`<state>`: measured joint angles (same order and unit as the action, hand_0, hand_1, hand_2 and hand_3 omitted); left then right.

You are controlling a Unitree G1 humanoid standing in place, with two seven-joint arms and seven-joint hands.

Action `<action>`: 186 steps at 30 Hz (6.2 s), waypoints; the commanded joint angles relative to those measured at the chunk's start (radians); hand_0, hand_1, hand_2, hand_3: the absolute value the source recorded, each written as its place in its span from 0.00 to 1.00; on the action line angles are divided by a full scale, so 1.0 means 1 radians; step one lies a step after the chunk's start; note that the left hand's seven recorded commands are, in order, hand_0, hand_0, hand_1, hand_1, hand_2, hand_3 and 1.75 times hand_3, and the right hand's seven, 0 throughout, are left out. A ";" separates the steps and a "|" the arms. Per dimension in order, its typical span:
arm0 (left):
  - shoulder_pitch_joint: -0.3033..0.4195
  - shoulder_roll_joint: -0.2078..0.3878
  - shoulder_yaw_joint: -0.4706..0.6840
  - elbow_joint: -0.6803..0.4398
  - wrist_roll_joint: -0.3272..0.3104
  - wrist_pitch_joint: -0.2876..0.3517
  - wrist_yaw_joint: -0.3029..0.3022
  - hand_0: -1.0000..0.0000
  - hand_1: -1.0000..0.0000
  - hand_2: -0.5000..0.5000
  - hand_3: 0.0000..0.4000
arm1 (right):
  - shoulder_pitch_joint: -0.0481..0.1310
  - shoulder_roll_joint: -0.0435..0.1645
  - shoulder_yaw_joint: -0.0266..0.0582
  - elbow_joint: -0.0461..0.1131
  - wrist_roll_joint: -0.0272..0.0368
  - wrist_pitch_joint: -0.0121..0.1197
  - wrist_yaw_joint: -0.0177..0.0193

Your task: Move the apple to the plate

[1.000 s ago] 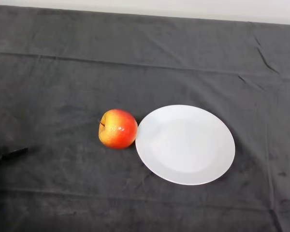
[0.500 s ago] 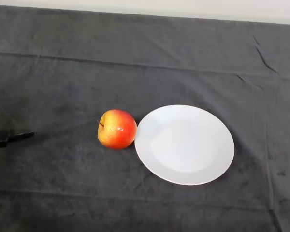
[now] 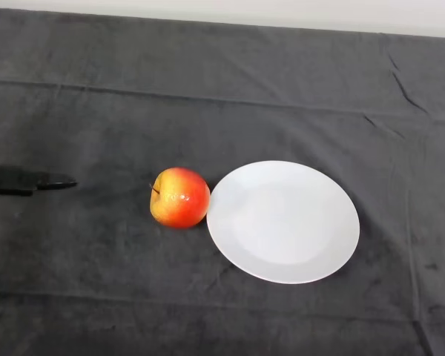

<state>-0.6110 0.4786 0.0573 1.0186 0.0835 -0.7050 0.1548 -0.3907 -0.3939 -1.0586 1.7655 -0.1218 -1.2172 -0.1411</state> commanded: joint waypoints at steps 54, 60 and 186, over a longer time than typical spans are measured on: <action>-0.068 -0.154 -0.328 0.001 0.183 0.135 -0.153 1.00 1.00 0.50 0.00 | 0.110 0.168 0.0131 0.084 0.0478 0.113 0.0096; -0.114 -0.181 -0.339 0.079 0.191 0.151 -0.144 1.00 1.00 0.50 0.00 | 0.110 0.167 0.0132 0.084 0.0500 0.113 0.0117; -0.187 -0.258 -0.816 -0.053 0.199 0.096 -0.270 1.00 1.00 0.50 0.00 | 0.114 0.165 0.0411 0.068 0.0976 0.135 0.0301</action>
<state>-0.7883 0.1997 -0.7116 0.9470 0.2786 -0.6202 -0.0884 -0.3924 -0.3905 -1.0144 1.7323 -0.0515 -1.1890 -0.1090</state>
